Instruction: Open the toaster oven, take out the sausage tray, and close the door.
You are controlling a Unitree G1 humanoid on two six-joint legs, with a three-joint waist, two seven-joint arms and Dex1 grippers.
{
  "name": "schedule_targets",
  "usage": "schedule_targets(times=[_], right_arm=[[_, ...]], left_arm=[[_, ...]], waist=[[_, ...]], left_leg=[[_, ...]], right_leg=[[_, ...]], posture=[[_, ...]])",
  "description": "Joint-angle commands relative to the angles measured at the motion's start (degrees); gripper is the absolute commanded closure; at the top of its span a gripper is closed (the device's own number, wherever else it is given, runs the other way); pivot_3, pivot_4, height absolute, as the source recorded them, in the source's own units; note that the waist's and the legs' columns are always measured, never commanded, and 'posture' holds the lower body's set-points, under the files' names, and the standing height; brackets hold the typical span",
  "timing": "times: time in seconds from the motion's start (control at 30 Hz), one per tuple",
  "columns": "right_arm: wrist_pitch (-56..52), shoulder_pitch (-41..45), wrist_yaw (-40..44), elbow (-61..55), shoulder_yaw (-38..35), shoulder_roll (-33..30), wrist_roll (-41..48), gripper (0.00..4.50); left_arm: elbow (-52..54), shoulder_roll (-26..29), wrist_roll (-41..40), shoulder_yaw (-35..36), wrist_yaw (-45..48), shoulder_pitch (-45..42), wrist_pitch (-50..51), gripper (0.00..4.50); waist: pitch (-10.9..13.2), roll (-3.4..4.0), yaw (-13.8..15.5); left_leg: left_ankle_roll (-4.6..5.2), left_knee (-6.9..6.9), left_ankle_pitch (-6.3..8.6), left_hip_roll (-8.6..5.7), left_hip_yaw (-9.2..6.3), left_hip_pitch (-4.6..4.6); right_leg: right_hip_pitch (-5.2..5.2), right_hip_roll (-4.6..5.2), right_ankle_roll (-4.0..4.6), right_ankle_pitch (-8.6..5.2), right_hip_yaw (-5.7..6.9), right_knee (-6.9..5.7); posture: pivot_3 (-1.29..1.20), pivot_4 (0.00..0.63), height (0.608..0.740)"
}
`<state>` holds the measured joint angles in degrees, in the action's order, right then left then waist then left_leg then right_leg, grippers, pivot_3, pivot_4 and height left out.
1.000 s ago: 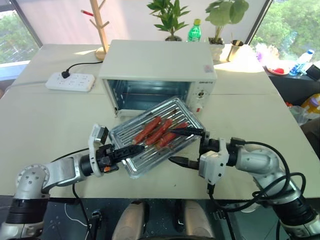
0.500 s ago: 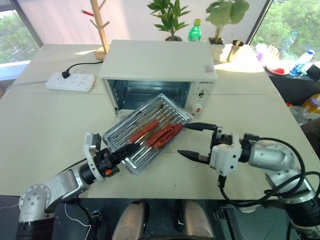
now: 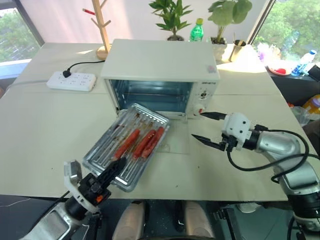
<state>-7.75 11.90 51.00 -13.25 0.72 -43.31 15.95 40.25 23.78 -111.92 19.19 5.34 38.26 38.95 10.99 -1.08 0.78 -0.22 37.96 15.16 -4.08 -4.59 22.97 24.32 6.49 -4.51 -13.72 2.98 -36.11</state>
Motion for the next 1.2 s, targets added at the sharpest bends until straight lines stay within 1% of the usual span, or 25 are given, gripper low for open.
schedule_targets(times=[0.03, 0.23, 0.33, 0.47, 0.57, 0.63, 0.87, 0.97, 1.2], right_arm=[[0.4, 1.3, 1.7, 3.1, 1.0, 1.0, -0.2, 0.78], [1.1, 3.8, 3.9, 9.5, 3.7, 2.5, -2.2, 0.78], [2.0, 4.7, 5.3, 11.7, 4.5, 3.0, -2.8, 0.78], [1.9, 5.7, 6.9, 14.0, 6.5, 4.0, -3.8, 0.78], [1.3, 6.9, 7.7, 15.6, 7.1, 4.8, -4.1, 0.78], [0.8, 7.9, 7.8, 15.9, 7.7, 5.6, -4.2, 0.78], [-2.0, 9.5, 8.0, 14.5, 8.6, 8.0, -3.9, 0.78], [-3.7, 10.9, 7.6, 14.2, 8.3, 9.3, -3.4, 0.78], [-7.2, 15.6, 4.7, 13.5, 4.5, 11.6, -0.8, 0.78]], left_arm=[[6.6, -0.7, -1.1, 1.5, 2.7, 6.1, -6.3, 4.5], [11.2, -2.4, -1.1, 0.8, 6.3, 15.8, -14.0, 4.5], [12.3, -3.2, -1.1, 0.1, 7.6, 18.7, -16.2, 4.5], [12.1, -6.4, -1.1, 1.9, 11.4, 23.9, -17.9, 4.5], [11.1, -8.1, -1.1, 4.5, 14.5, 27.4, -18.5, 4.5], [9.4, -8.9, -1.1, 7.6, 16.9, 29.1, -18.4, 4.5], [5.0, -11.5, -1.1, 14.8, 19.9, 29.0, -17.2, 4.5], [2.4, -11.8, -1.1, 18.4, 19.8, 26.8, -16.4, 4.5], [0.5, -11.3, -1.1, 20.4, 18.1, 23.6, -12.5, 4.5]], waist=[[0.0, 0.02, -0.1], [0.0, 0.06, 0.0], [0.1, 0.09, 0.0], [0.1, 0.04, -0.2], [0.1, 0.05, -0.1], [0.1, 0.04, -0.1], [0.2, -0.06, -0.1], [0.2, -0.04, -0.1], [0.2, -0.06, -0.5]], left_leg=[[0.02, 0.0, 0.01, -0.01, 0.03, 0.06], [0.07, 0.02, 0.04, -0.01, 0.09, 0.22], [0.06, 0.03, 0.04, 0.0, 0.09, 0.26], [0.1, 0.03, 0.07, 0.0, 0.1, 0.28], [0.14, 0.03, 0.09, 0.01, 0.11, 0.32], [0.14, 0.03, 0.09, 0.01, 0.11, 0.33], [0.15, 0.03, 0.1, 0.02, 0.1, 0.36], [0.15, 0.04, 0.1, 0.02, 0.1, 0.37], [0.15, 0.04, 0.1, 0.02, 0.1, 0.37]], right_leg=[[0.06, 0.02, 0.0, 0.0, 0.0, 0.01], [0.14, 0.04, 0.0, 0.0, 0.02, 0.1], [0.14, 0.05, -0.02, -0.01, 0.05, 0.11], [0.15, 0.05, -0.06, -0.04, 0.07, 0.15], [0.21, 0.05, -0.1, -0.06, 0.07, 0.14], [0.22, 0.04, -0.1, -0.06, 0.08, 0.14], [0.23, 0.04, -0.2, -0.12, 0.09, 0.15], [0.23, 0.04, -0.2, -0.12, 0.09, 0.16], [0.27, 0.03, -0.13, -0.08, 0.1, 0.14]], posture=[[0.0, 0.15, 0.717], [0.0, 0.15, 0.717], [0.0, 0.15, 0.717], [0.0, 0.15, 0.717], [0.0, 0.15, 0.717], [0.0, 0.15, 0.717], [0.0, 0.15, 0.717], [0.0, 0.15, 0.717], [0.0, 0.15, 0.717]])
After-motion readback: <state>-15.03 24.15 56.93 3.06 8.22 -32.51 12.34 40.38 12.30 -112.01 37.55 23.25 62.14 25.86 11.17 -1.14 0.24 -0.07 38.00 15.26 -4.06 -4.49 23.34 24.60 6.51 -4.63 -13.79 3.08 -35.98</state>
